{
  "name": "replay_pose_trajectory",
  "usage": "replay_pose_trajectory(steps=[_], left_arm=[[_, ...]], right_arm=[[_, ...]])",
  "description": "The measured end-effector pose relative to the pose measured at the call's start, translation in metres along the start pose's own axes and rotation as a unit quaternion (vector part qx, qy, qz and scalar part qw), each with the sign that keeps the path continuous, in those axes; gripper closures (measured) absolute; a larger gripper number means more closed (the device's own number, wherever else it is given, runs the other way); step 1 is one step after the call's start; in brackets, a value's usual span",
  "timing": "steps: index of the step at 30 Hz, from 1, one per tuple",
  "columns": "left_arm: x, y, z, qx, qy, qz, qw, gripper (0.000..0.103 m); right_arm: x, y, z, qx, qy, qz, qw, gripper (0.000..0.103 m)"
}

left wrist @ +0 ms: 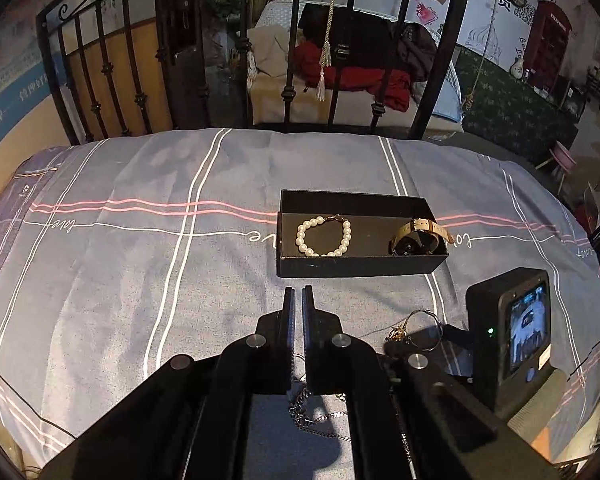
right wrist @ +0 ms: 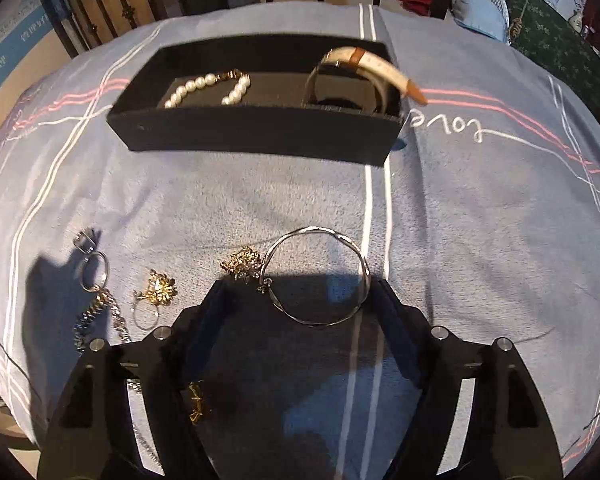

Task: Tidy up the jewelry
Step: 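Grasp a silver ring with the left tool while the right tool grasps the silver bangle, then release the silver ring into the box with the left tool while the right tool releases the bangle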

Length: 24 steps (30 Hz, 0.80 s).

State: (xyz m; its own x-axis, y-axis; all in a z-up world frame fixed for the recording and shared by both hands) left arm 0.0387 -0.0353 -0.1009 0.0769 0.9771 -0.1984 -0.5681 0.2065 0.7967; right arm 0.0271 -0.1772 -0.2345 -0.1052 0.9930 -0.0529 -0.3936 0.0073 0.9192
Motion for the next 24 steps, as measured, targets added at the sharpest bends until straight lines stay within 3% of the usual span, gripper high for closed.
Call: replay_pose_trajectory(steps=[1, 3, 4, 11, 13, 15, 16, 18, 21, 22, 23, 24], left_arm=[[0.0, -0.003, -0.001, 0.001, -0.001, 0.002, 1.0, 0.099], [0.001, -0.008, -0.005, 0.006, -0.003, 0.002, 1.0, 0.099], [0.001, -0.01, -0.006, 0.009, -0.003, 0.003, 1.0, 0.099], [-0.004, -0.02, 0.002, 0.012, -0.002, -0.005, 0.9999, 0.099], [-0.003, -0.02, 0.009, 0.009, 0.003, -0.007, 0.9999, 0.099], [0.0, -0.018, 0.016, 0.003, 0.006, -0.004, 1.0, 0.099], [0.002, -0.017, 0.018, 0.002, 0.008, -0.005, 1.0, 0.099], [0.004, -0.018, 0.02, 0.001, 0.008, -0.003, 1.0, 0.099], [0.008, -0.023, 0.018, 0.008, 0.008, 0.003, 0.9999, 0.099], [0.008, -0.025, 0.017, 0.012, 0.008, 0.003, 0.9999, 0.099], [0.009, -0.027, 0.016, 0.014, 0.007, 0.005, 0.9999, 0.099], [0.009, -0.028, 0.015, 0.015, 0.007, 0.006, 0.9999, 0.099]], right_arm=[[0.0, 0.001, 0.0, -0.01, 0.0, -0.001, 1.0, 0.036], [-0.002, 0.006, 0.001, -0.021, -0.005, 0.006, 1.0, 0.071], [-0.003, 0.012, 0.003, -0.031, -0.01, 0.011, 0.999, 0.095], [-0.017, 0.062, 0.028, -0.095, -0.011, 0.008, 0.995, 0.095], [-0.015, 0.065, 0.037, -0.091, -0.002, 0.016, 0.996, 0.092], [-0.004, 0.055, 0.043, -0.071, 0.022, 0.026, 0.997, 0.044], [0.004, 0.05, 0.045, -0.07, 0.036, 0.024, 0.997, 0.01], [0.021, 0.035, 0.051, -0.069, 0.063, 0.019, 0.995, 0.009], [0.028, 0.008, 0.058, -0.047, 0.04, 0.038, 0.997, 0.01], [0.03, -0.003, 0.06, -0.038, 0.036, 0.039, 0.998, 0.027], [0.031, -0.015, 0.059, -0.024, 0.033, 0.039, 0.998, 0.05], [0.031, -0.023, 0.058, -0.02, 0.026, 0.042, 0.999, 0.051]])
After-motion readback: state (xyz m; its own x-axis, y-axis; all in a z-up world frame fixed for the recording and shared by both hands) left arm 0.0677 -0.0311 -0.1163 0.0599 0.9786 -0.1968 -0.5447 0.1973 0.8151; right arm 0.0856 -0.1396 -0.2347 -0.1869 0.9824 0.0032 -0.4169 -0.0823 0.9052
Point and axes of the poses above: each gripper's, at about its wrist camera, not at the fingertips, and y roughly against the way its jaws point, x to its left, z to its top, the point moved 6 cm from there along -y, roughly the way its jaws point, and after that the axes turned 13 degrees about y, right-handed, at the moved point
